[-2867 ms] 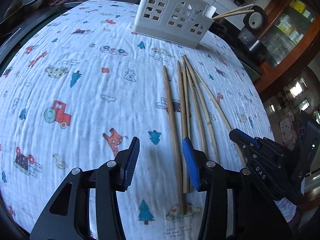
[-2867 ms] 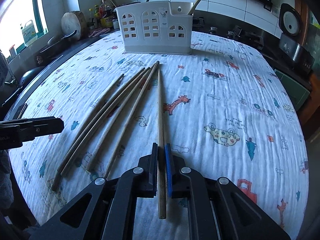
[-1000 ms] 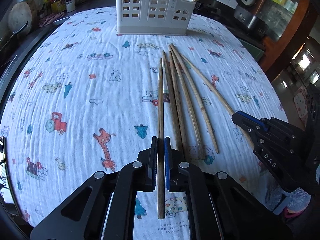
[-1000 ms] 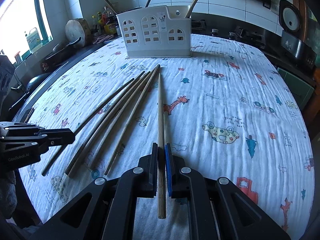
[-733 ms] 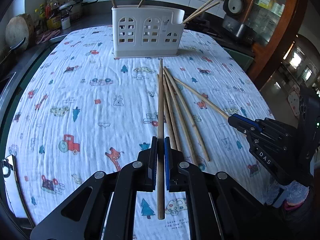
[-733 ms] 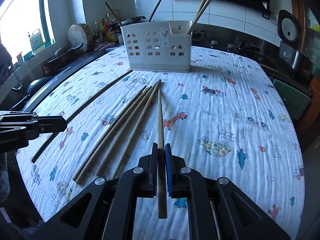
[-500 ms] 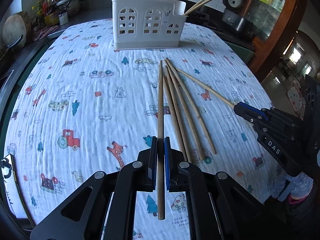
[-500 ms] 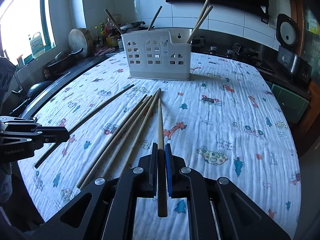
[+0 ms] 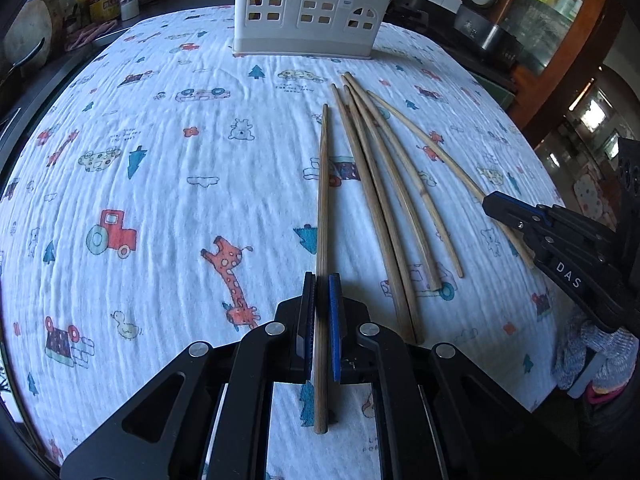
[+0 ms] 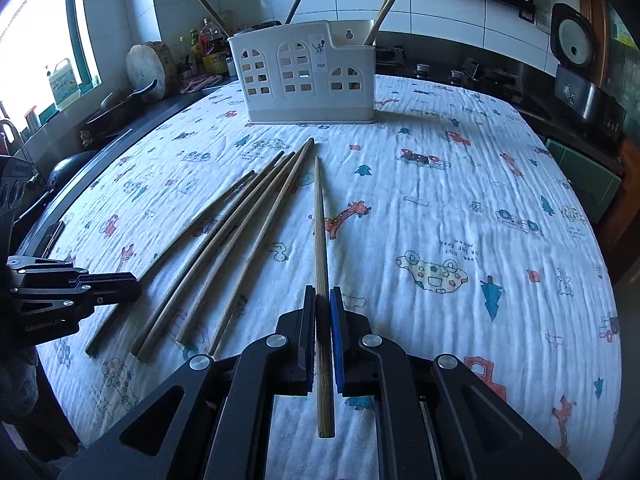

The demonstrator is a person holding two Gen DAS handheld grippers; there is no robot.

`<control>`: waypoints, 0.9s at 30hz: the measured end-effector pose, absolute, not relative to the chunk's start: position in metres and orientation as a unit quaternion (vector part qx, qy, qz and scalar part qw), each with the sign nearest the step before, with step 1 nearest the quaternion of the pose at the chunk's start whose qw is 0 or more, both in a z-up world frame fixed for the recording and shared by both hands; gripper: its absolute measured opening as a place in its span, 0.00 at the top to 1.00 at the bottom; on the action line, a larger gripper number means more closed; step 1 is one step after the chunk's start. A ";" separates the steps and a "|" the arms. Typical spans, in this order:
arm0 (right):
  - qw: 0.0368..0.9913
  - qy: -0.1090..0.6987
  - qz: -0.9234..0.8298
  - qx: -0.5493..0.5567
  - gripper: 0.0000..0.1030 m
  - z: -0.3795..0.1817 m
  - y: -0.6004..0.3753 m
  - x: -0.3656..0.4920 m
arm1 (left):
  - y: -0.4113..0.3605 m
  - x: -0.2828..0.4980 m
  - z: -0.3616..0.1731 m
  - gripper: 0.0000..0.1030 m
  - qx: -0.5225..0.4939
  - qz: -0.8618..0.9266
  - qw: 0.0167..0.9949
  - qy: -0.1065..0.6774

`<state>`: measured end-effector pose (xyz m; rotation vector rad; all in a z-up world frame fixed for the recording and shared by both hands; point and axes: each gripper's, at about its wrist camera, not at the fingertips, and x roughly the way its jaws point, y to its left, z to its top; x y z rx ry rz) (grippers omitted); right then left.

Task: Organize utensils

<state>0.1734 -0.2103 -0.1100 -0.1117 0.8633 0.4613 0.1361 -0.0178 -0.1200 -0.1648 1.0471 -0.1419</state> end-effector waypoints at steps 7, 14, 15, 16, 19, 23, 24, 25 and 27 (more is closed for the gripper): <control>0.882 0.412 0.222 -0.049 0.93 -0.109 -0.212 0.173 | -0.021 0.130 -0.119 0.92 -0.072 -0.062 0.860 0.501; 0.883 0.411 0.222 -0.048 0.93 -0.108 -0.212 0.173 | -0.026 0.135 -0.117 0.94 -0.040 -0.062 0.853 0.517; 0.883 0.410 0.222 -0.048 0.93 -0.107 -0.212 0.173 | -0.025 0.136 -0.117 0.94 -0.040 -0.066 0.850 0.521; 0.884 0.409 0.222 -0.047 0.93 -0.107 -0.212 0.173 | -0.024 0.138 -0.116 0.94 -0.044 -0.069 0.846 0.526; 0.885 0.407 0.224 -0.047 0.93 -0.105 -0.212 0.171 | -0.019 0.141 -0.112 0.94 -0.061 -0.081 0.839 0.535; 0.887 0.401 0.224 -0.047 0.93 -0.099 -0.211 0.172 | -0.015 0.142 -0.095 0.94 -0.069 -0.093 0.844 0.524; 0.888 0.399 0.224 -0.047 0.93 -0.097 -0.212 0.173 | -0.013 0.142 -0.090 0.94 -0.068 -0.093 0.848 0.518; 0.889 0.396 0.224 -0.047 0.93 -0.095 -0.212 0.173 | -0.012 0.143 -0.085 0.94 -0.066 -0.090 0.852 0.511; 0.892 0.391 0.225 -0.044 0.93 -0.089 -0.212 0.174 | -0.009 0.144 -0.075 0.94 -0.063 -0.086 0.860 0.499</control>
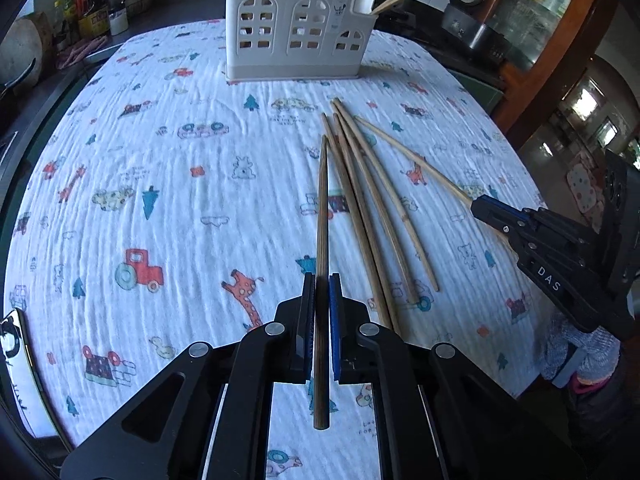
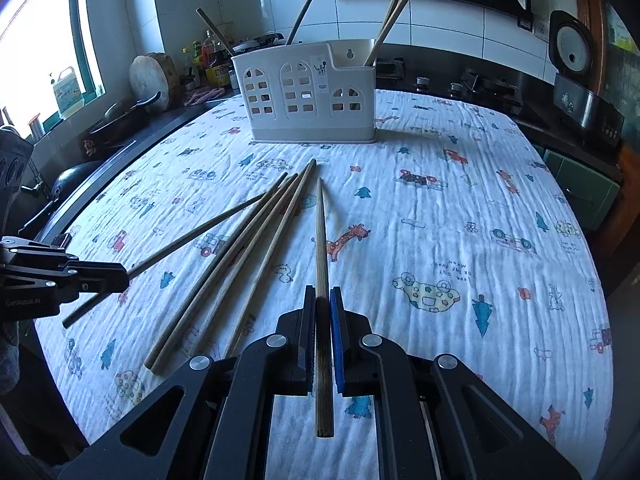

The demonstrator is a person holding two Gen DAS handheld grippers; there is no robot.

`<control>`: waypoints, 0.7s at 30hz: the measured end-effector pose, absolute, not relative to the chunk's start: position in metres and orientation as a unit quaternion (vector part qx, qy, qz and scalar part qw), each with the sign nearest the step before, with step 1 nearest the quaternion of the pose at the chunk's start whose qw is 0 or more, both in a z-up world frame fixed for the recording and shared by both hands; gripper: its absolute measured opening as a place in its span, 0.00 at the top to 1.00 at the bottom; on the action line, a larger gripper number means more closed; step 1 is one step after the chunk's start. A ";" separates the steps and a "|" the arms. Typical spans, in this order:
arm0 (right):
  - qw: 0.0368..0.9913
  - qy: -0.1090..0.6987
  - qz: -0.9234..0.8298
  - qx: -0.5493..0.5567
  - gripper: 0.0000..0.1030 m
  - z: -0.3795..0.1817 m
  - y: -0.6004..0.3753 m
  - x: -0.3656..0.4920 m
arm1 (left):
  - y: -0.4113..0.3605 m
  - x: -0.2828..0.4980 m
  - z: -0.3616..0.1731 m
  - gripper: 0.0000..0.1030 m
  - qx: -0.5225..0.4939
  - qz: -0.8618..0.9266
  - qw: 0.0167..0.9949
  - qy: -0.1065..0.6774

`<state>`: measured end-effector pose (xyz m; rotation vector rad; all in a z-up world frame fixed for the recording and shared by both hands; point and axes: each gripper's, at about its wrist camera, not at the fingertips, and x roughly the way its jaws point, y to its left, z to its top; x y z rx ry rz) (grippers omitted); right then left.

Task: Organize utensils

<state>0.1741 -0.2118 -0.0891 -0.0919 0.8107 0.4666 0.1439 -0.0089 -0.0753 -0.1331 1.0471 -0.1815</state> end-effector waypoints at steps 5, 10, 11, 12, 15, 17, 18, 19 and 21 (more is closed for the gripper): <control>0.899 0.373 0.224 -0.040 0.93 -0.075 -0.212 0.176 | -0.007 0.143 -0.051 0.94 -0.044 -0.075 0.887 0.453; 0.909 0.350 0.225 -0.030 0.93 -0.055 -0.210 0.184 | -0.003 0.149 -0.031 0.94 -0.055 -0.081 0.903 0.418; 0.911 0.345 0.225 -0.028 0.93 -0.050 -0.209 0.186 | -0.002 0.150 -0.029 0.94 -0.059 -0.084 0.905 0.412; 0.913 0.339 0.226 -0.026 0.93 -0.045 -0.207 0.187 | -0.002 0.151 -0.025 0.94 -0.062 -0.086 0.907 0.407; 0.918 0.324 0.228 -0.026 0.93 -0.032 -0.203 0.192 | 0.000 0.157 -0.016 0.94 -0.070 -0.090 0.913 0.391; 0.921 0.313 0.228 -0.027 0.93 -0.023 -0.199 0.197 | 0.000 0.161 -0.011 0.94 -0.069 -0.091 0.916 0.383; 0.922 0.310 0.229 -0.026 0.93 -0.020 -0.197 0.199 | 0.001 0.163 -0.009 0.94 -0.069 -0.093 0.918 0.380; 0.923 0.307 0.230 -0.027 0.93 -0.016 -0.195 0.203 | 0.001 0.165 -0.007 0.94 -0.069 -0.094 0.919 0.377; 0.924 0.301 0.232 -0.030 0.93 -0.010 -0.191 0.208 | 0.002 0.170 -0.002 0.94 -0.066 -0.094 0.921 0.372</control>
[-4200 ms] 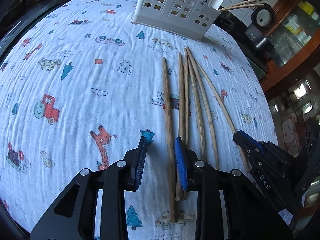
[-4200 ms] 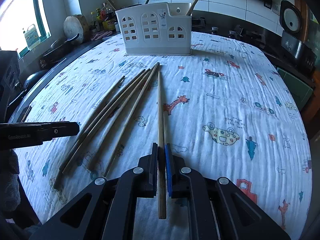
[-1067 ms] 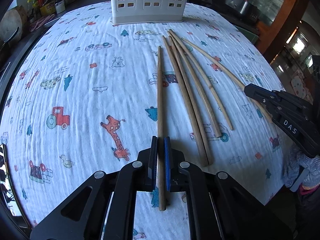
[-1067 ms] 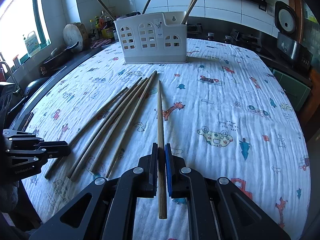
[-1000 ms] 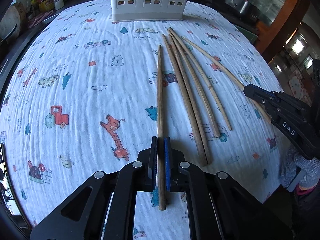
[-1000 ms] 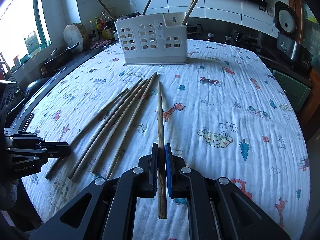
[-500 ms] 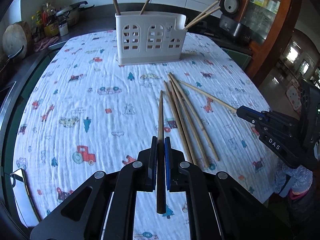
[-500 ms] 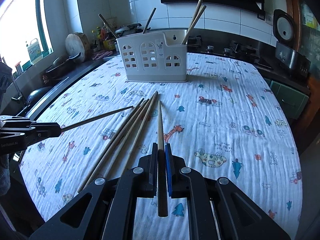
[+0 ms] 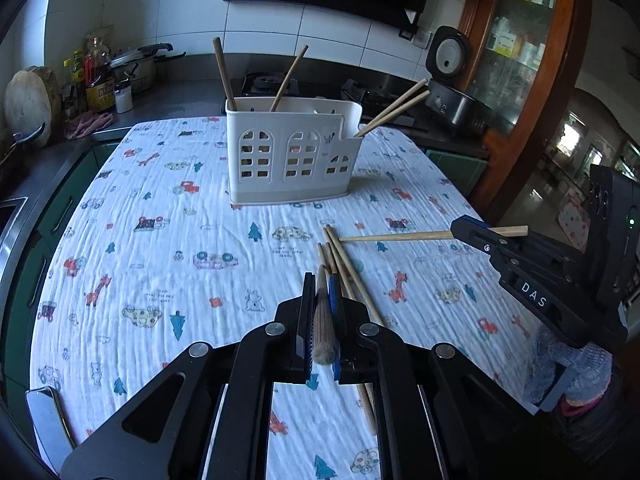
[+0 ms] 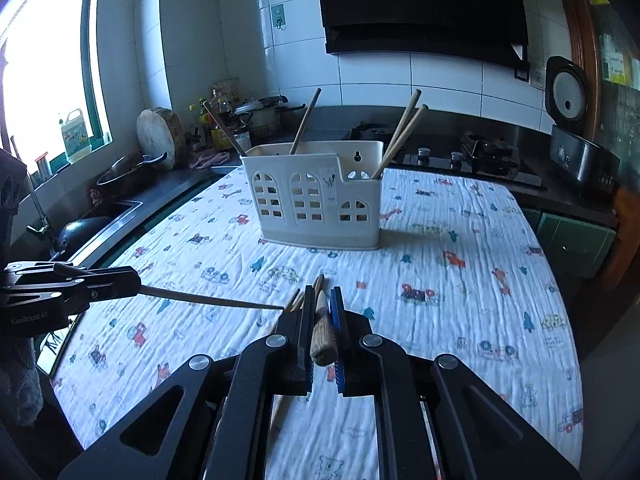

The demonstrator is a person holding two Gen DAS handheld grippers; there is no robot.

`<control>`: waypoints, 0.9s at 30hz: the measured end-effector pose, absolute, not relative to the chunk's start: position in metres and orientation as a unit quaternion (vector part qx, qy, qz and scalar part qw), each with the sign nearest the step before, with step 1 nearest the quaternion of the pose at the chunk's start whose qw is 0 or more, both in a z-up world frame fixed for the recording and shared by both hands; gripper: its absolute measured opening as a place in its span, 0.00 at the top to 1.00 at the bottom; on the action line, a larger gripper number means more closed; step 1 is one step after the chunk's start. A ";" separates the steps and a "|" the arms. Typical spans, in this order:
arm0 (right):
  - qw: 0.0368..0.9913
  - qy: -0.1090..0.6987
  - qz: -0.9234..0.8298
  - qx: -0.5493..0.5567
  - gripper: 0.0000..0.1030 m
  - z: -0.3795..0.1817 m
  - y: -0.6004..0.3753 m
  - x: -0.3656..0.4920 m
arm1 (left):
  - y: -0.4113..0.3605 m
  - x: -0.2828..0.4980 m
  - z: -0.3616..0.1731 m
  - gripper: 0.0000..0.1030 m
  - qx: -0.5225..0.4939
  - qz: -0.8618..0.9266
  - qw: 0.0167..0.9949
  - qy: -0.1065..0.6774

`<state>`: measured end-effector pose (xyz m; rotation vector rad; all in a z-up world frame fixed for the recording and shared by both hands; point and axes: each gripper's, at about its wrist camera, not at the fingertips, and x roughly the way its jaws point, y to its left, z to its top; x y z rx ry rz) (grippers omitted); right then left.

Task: Organize utensils
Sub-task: 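Lift both held chopsticks and carry them over the white caddy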

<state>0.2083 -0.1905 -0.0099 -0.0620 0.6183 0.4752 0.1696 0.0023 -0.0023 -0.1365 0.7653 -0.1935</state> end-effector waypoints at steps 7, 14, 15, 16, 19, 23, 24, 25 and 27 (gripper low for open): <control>0.922 0.299 0.242 -0.049 0.93 0.009 -0.175 0.234 | 0.007 0.190 0.016 0.94 -0.060 -0.103 0.926 0.360; 0.919 0.302 0.246 -0.062 0.96 0.037 -0.166 0.259 | 0.019 0.219 0.033 0.95 -0.057 -0.100 0.928 0.354; 0.919 0.303 0.244 -0.063 0.96 0.038 -0.166 0.260 | 0.021 0.220 0.034 0.95 -0.058 -0.100 0.928 0.353; 0.920 0.303 0.242 -0.064 0.96 0.037 -0.167 0.260 | 0.022 0.220 0.034 0.95 -0.059 -0.101 0.929 0.352; 0.916 0.313 0.244 -0.058 0.96 0.030 -0.171 0.254 | 0.025 0.219 0.032 0.95 -0.061 -0.103 0.928 0.352; 0.910 0.332 0.242 -0.063 0.95 0.007 -0.177 0.238 | 0.026 0.218 0.026 0.95 -0.064 -0.102 0.926 0.358; 0.907 0.339 0.242 -0.065 0.95 -0.001 -0.180 0.233 | 0.027 0.217 0.025 0.95 -0.065 -0.102 0.926 0.358; 0.905 0.345 0.241 -0.067 0.95 -0.007 -0.181 0.229 | 0.028 0.217 0.025 0.95 -0.067 -0.102 0.926 0.358; 0.898 0.363 0.238 -0.072 0.94 -0.026 -0.187 0.219 | 0.028 0.217 0.024 0.95 -0.068 -0.103 0.926 0.358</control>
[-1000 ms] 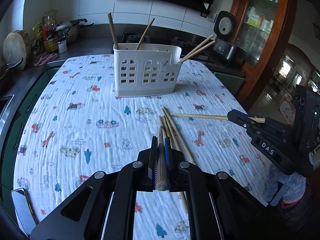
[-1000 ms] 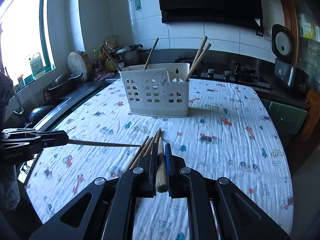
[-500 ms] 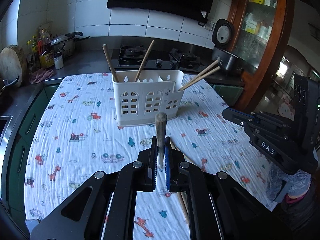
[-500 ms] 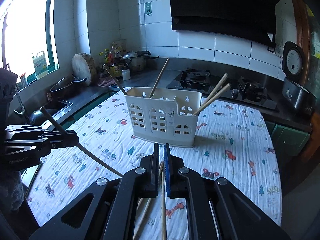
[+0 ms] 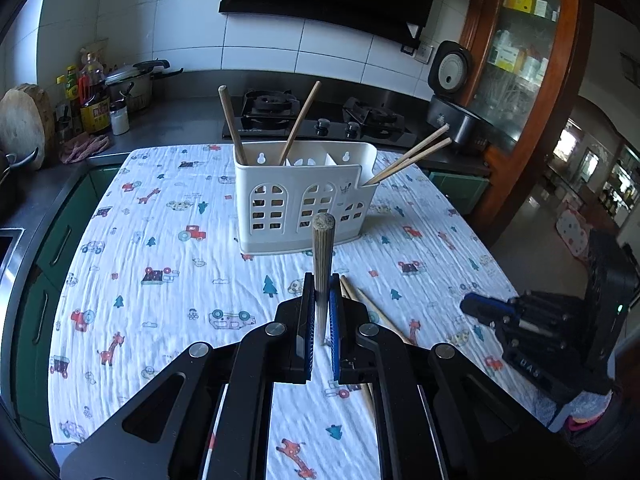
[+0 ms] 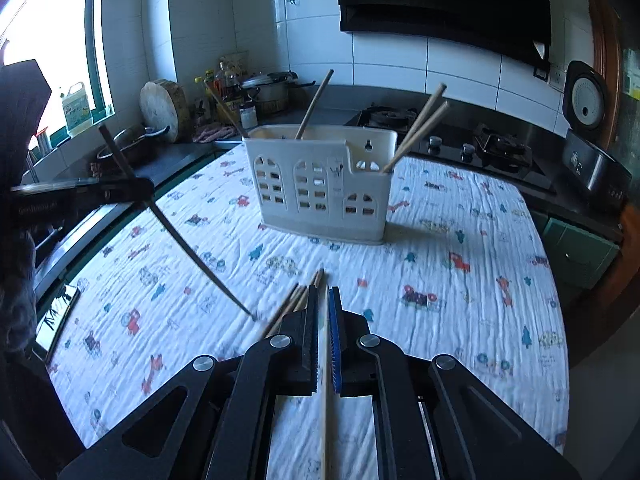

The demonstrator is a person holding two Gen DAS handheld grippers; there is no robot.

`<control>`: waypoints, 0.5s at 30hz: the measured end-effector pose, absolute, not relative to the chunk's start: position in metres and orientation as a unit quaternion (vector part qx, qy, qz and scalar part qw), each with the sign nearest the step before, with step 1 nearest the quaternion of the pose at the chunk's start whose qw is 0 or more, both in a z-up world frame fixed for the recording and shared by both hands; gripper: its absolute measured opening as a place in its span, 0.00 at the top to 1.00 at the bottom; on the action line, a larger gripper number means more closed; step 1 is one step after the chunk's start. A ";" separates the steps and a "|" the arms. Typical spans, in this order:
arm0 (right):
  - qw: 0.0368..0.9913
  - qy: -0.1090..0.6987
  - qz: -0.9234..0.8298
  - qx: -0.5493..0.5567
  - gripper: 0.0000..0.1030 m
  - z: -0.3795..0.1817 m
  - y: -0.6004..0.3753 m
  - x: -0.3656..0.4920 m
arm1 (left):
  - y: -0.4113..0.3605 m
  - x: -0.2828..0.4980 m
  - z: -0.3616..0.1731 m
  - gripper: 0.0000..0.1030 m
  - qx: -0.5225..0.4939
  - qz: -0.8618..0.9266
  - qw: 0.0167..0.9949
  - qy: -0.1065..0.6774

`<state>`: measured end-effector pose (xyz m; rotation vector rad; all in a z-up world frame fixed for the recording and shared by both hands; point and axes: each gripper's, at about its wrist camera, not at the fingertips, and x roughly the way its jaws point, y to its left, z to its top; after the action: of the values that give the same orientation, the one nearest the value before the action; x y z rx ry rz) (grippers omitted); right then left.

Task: Organize utensils
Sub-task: 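Lift both held chopsticks and carry them over the white caddy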

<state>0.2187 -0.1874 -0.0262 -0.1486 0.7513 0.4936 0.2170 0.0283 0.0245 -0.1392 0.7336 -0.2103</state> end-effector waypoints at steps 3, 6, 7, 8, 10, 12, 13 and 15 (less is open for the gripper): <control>0.888 0.388 0.235 -0.077 0.90 -0.053 -0.194 0.203 | 0.026 0.216 0.025 0.95 -0.069 -0.104 0.926 0.358; 0.880 0.406 0.236 -0.075 0.86 -0.074 -0.198 0.190 | 0.024 0.215 0.025 0.95 -0.067 -0.103 0.925 0.358; 0.877 0.411 0.236 -0.073 0.86 -0.081 -0.200 0.186 | 0.024 0.215 0.025 0.95 -0.067 -0.103 0.925 0.359; 0.875 0.417 0.234 -0.072 0.86 -0.087 -0.201 0.183 | 0.023 0.215 0.025 0.95 -0.066 -0.103 0.925 0.359; 0.872 0.425 0.232 -0.072 0.86 -0.097 -0.201 0.180 | 0.022 0.216 0.025 0.95 -0.064 -0.102 0.925 0.360; 0.869 0.431 0.231 -0.072 0.86 -0.103 -0.202 0.179 | 0.021 0.216 0.026 0.95 -0.062 -0.102 0.925 0.360; 0.868 0.435 0.231 -0.071 0.86 -0.107 -0.202 0.179 | 0.020 0.216 0.026 0.95 -0.061 -0.102 0.925 0.360; 0.866 0.438 0.229 -0.074 0.86 -0.112 -0.202 0.178 | 0.020 0.215 0.026 0.95 -0.059 -0.102 0.925 0.360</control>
<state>0.1779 -0.2019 -0.1122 -0.1543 0.9165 0.4793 0.2152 0.0196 0.0257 -0.1219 0.7389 -0.2099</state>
